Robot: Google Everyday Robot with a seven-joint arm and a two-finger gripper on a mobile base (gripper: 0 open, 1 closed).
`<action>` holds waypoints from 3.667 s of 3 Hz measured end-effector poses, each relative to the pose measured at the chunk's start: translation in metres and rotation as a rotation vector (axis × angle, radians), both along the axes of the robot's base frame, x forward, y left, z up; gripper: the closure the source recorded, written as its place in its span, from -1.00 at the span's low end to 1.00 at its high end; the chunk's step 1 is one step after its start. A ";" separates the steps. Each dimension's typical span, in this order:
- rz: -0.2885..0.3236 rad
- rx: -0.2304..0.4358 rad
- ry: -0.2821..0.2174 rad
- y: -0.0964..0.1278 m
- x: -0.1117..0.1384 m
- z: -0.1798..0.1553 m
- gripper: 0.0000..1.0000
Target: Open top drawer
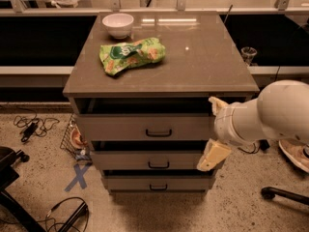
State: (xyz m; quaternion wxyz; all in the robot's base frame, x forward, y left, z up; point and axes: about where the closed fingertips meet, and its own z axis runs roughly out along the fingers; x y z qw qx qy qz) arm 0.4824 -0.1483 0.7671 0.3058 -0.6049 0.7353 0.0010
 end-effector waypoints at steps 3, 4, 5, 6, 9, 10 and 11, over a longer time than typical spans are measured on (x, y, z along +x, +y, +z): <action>0.053 -0.111 0.031 0.016 0.059 -0.073 -1.00; 0.053 -0.167 0.040 0.018 0.076 -0.085 -0.65; 0.063 -0.210 0.053 0.025 0.089 -0.094 -0.17; 0.065 -0.231 0.067 0.030 0.094 -0.099 0.40; 0.060 -0.236 0.073 0.033 0.096 -0.098 -0.30; 0.069 -0.215 0.100 0.030 0.066 -0.096 0.16; 0.072 -0.193 0.143 0.025 0.023 -0.094 0.63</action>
Offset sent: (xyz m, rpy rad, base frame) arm 0.0723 0.0202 -0.0883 -0.0747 0.0440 0.0693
